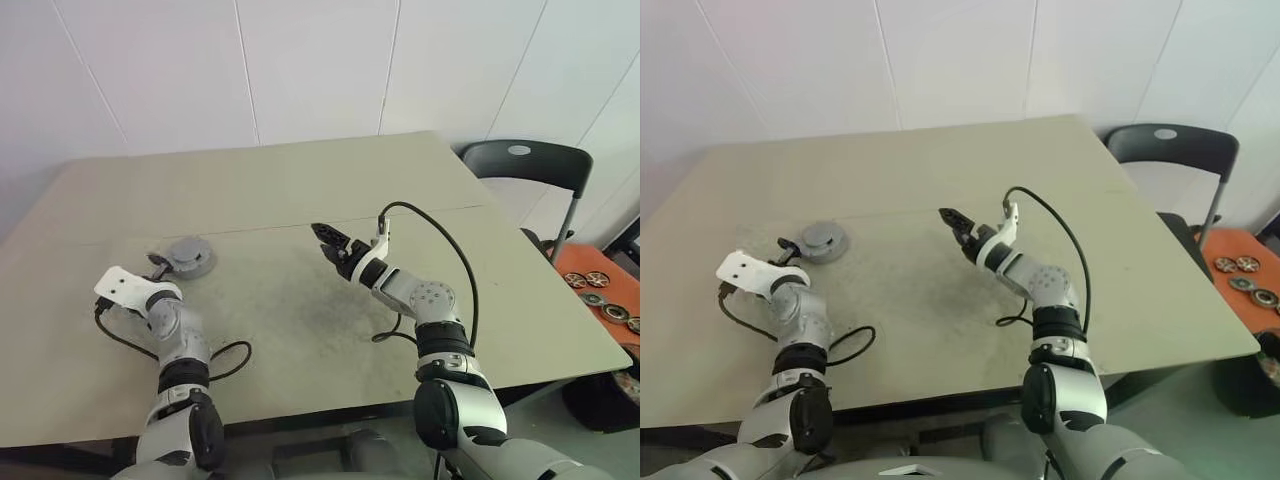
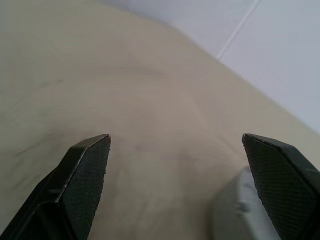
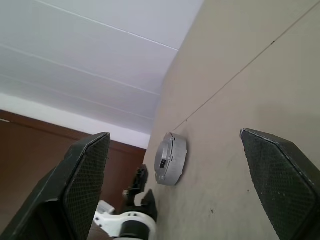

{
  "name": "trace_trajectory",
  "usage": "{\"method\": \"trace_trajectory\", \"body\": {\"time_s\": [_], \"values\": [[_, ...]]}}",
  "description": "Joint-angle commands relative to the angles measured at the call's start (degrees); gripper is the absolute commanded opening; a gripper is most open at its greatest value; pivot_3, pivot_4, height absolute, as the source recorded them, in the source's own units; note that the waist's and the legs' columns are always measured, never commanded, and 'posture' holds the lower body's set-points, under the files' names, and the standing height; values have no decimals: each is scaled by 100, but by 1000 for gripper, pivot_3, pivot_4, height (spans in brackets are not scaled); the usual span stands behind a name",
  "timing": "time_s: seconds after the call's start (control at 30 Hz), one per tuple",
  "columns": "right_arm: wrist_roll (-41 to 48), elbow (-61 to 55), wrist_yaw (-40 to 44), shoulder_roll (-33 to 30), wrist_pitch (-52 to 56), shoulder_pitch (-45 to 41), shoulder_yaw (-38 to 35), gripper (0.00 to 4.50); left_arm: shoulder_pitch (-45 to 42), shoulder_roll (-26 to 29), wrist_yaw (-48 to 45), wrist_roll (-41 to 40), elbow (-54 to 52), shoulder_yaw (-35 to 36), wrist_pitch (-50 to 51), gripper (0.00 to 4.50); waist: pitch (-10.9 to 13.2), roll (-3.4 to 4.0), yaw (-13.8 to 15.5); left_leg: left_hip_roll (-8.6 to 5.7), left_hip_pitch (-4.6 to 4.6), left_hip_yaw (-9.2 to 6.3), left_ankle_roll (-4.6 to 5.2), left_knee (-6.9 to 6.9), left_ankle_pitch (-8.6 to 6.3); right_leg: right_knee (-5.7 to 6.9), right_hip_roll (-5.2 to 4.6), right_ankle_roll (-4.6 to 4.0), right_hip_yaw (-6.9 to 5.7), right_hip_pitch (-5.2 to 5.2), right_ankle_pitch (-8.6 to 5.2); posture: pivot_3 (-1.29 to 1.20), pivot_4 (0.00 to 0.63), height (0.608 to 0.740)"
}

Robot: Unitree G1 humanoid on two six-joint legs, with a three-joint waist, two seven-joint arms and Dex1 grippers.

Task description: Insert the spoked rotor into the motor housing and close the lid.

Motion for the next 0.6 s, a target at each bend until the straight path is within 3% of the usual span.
{"method": "trace_trajectory", "body": {"time_s": [0.03,0.6], "values": [[-179,-347,163,20,-410,-27,169,4345,104,39,-921,-74,-662,-357,-40,4488,0,0,34,0,0,0,-1,-1,0,0,0,0,0,0,0,0,0,740],[-1995,-536,680,-471,-2084,342,1496,4345,1362,242,-3131,-110,-2259,-1383,908,4488,0,0,26,0,1,1,-3,4,2,0,-1,0,0,2,0,0,0,740]]}}
